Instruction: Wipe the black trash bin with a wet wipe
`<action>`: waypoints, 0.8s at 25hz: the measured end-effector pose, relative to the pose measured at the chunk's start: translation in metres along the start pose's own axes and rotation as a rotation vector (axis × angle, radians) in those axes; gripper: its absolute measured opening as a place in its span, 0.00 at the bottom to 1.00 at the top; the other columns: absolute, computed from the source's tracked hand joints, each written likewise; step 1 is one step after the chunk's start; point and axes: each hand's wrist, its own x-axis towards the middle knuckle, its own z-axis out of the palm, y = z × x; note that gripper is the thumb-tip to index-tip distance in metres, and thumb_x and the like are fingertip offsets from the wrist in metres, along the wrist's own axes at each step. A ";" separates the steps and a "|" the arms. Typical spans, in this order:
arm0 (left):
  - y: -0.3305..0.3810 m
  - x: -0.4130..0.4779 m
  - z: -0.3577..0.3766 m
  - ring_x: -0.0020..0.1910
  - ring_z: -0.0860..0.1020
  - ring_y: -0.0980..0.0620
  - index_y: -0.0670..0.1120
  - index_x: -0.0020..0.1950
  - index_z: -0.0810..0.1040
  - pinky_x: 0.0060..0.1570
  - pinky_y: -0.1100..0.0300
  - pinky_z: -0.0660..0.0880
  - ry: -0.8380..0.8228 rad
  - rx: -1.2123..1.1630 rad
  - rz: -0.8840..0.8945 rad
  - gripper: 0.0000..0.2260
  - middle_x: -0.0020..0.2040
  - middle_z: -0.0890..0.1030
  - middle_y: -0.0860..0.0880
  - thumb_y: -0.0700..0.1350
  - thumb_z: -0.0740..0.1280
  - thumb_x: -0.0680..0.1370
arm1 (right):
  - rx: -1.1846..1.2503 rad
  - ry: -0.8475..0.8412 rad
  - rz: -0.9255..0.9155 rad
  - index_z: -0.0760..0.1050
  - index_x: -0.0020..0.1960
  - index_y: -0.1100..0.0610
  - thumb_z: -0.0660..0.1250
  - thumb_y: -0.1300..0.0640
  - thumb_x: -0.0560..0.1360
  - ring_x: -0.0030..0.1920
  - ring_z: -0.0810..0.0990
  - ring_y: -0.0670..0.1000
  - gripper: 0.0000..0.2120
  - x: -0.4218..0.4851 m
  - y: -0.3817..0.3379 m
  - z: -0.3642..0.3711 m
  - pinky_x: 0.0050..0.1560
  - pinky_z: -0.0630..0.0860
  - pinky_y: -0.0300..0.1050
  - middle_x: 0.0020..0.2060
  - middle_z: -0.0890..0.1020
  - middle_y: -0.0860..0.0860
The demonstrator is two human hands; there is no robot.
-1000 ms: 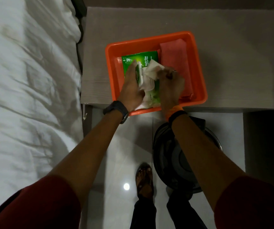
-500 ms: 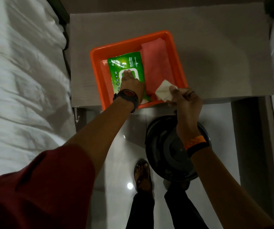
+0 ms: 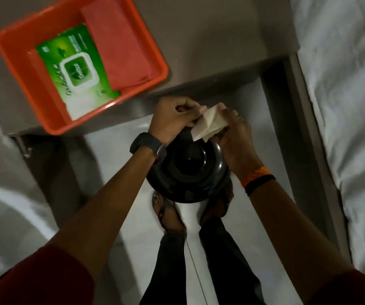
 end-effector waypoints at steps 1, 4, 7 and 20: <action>-0.007 0.001 0.012 0.38 0.81 0.58 0.41 0.45 0.83 0.39 0.65 0.81 0.003 0.017 -0.022 0.03 0.41 0.83 0.47 0.40 0.72 0.77 | 0.023 0.014 0.017 0.80 0.50 0.57 0.69 0.52 0.78 0.47 0.87 0.53 0.08 0.002 0.001 -0.012 0.49 0.84 0.50 0.45 0.87 0.54; -0.019 0.008 0.046 0.40 0.80 0.54 0.39 0.45 0.82 0.45 0.57 0.79 0.036 0.132 -0.046 0.05 0.38 0.82 0.46 0.40 0.70 0.79 | 0.073 0.004 0.058 0.79 0.59 0.57 0.69 0.54 0.78 0.52 0.86 0.55 0.11 0.008 0.007 -0.039 0.49 0.84 0.50 0.53 0.85 0.57; -0.028 0.010 0.068 0.47 0.83 0.45 0.39 0.48 0.84 0.55 0.47 0.79 0.045 0.203 -0.123 0.08 0.44 0.84 0.43 0.44 0.70 0.80 | 0.054 -0.045 0.143 0.68 0.74 0.59 0.64 0.55 0.81 0.61 0.84 0.58 0.22 0.012 0.007 -0.056 0.59 0.83 0.51 0.64 0.81 0.59; -0.031 0.024 0.102 0.56 0.80 0.45 0.33 0.63 0.77 0.63 0.40 0.77 -0.143 0.128 -0.155 0.12 0.59 0.81 0.32 0.33 0.64 0.81 | -0.058 -0.134 0.142 0.72 0.71 0.51 0.71 0.55 0.77 0.58 0.86 0.52 0.23 0.052 -0.007 -0.128 0.51 0.84 0.47 0.64 0.81 0.54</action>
